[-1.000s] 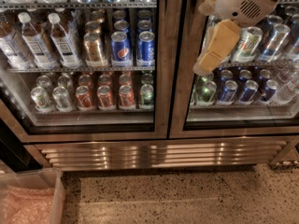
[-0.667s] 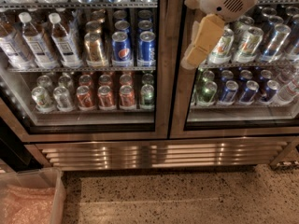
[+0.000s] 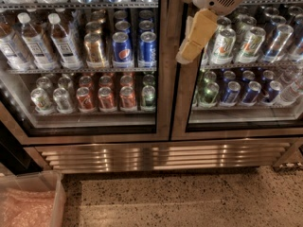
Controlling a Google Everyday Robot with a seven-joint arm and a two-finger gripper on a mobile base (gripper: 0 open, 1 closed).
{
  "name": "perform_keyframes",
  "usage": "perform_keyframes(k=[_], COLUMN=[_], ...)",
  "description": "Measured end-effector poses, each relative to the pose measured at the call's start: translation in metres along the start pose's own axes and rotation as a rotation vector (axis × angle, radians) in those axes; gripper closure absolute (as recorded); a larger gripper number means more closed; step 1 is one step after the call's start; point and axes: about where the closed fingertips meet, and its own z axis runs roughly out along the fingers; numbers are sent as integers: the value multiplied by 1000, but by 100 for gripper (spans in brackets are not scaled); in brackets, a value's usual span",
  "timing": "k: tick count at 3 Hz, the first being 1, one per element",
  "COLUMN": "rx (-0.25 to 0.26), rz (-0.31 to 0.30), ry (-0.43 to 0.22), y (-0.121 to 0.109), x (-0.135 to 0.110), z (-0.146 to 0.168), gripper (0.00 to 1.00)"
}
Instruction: Open left fridge door
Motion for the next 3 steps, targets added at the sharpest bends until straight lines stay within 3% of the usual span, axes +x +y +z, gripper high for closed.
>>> perform_keyframes(k=[1, 3], rx=[-1, 77], rz=[8, 91], ry=[-3, 10], y=[0, -17], x=[2, 23], z=[1, -7], gripper=[0, 0])
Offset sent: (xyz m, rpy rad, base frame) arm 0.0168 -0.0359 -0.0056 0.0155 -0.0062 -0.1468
